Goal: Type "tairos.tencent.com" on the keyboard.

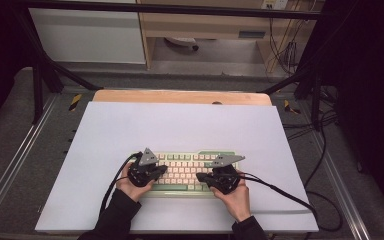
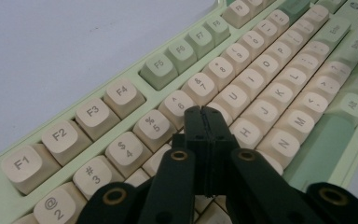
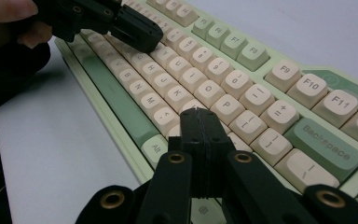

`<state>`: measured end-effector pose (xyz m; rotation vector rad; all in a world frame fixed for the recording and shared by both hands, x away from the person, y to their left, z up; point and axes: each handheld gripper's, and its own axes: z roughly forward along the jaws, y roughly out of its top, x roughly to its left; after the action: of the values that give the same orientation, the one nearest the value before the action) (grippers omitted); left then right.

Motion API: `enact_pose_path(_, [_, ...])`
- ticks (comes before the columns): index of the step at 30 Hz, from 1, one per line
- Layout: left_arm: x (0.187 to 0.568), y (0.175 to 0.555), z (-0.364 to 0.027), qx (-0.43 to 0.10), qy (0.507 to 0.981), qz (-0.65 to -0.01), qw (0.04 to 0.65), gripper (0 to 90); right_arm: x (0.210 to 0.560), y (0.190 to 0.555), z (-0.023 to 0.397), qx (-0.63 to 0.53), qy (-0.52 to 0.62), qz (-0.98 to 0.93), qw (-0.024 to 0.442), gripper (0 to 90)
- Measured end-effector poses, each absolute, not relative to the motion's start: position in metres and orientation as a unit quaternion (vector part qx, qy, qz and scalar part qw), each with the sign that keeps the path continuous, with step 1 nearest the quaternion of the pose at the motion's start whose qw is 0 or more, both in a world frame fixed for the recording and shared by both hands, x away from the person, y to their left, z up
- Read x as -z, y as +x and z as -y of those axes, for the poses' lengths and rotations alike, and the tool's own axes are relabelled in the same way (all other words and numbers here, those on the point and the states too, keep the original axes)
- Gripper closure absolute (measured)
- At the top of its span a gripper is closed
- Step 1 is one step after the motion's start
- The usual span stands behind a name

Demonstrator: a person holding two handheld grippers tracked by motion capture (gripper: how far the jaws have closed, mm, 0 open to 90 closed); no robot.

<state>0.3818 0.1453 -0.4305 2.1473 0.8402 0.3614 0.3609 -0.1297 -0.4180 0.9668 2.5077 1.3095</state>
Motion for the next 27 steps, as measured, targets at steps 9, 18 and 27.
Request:
enact_pose_path(9, [0.423,0.378,-0.151,-0.142,0.84,-0.332,0.406,89.9,0.417,0.361,0.13,-0.439,0.321,-0.836,0.077,90.0])
enact_pose_path(18, [0.417,0.373,-0.159,-0.143,0.835,-0.331,0.415,89.8,0.417,0.361,0.131,-0.438,0.32,-0.837,0.077,90.0])
enact_pose_path(27, [0.416,0.371,-0.172,-0.145,0.832,-0.34,0.415,89.8,0.417,0.36,0.13,-0.436,0.321,-0.837,0.076,90.0])
